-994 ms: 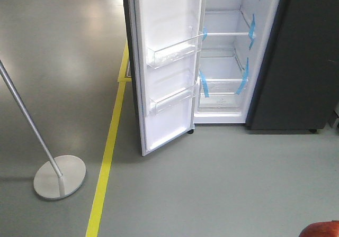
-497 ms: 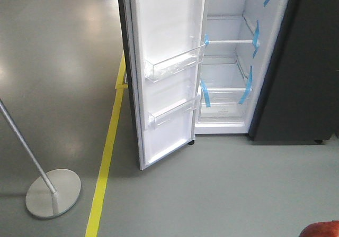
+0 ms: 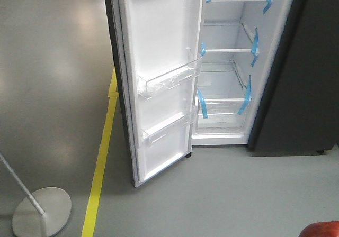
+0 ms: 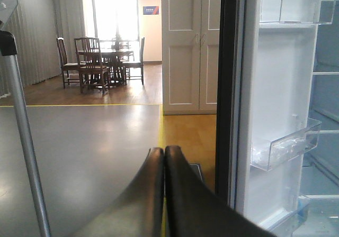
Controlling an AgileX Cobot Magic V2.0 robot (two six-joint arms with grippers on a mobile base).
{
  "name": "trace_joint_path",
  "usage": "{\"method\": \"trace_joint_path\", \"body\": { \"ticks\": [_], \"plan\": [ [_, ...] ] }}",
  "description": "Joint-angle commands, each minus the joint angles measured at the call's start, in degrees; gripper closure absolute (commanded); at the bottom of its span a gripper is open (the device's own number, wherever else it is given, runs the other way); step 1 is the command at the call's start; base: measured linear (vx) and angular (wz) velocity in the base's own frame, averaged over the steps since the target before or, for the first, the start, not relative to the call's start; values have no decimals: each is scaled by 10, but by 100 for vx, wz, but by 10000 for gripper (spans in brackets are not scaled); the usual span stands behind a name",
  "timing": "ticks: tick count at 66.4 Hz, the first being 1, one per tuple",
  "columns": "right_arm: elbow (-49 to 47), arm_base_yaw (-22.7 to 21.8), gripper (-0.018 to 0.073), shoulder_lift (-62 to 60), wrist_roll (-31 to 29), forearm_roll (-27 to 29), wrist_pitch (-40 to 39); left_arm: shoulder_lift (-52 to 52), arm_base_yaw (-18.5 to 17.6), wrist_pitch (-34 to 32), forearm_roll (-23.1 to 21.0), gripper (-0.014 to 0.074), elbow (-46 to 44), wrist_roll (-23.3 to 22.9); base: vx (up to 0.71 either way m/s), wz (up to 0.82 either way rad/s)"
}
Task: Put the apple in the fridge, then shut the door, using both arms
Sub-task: 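Approach closer to the fridge door bins, keeping the apple in the right gripper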
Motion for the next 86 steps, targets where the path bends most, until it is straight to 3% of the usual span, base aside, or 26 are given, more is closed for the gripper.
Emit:
{"method": "trace_joint_path", "body": {
  "ticks": [1, 86],
  "plan": [
    [-15, -2, 462, 5, -4, 21, -32, -8, -2, -44, -1, 603, -9, -5, 18, -5],
    [-15, -2, 462, 5, -4, 21, -32, -8, -2, -44, -1, 603, -9, -5, 12, 2]
  ]
}}
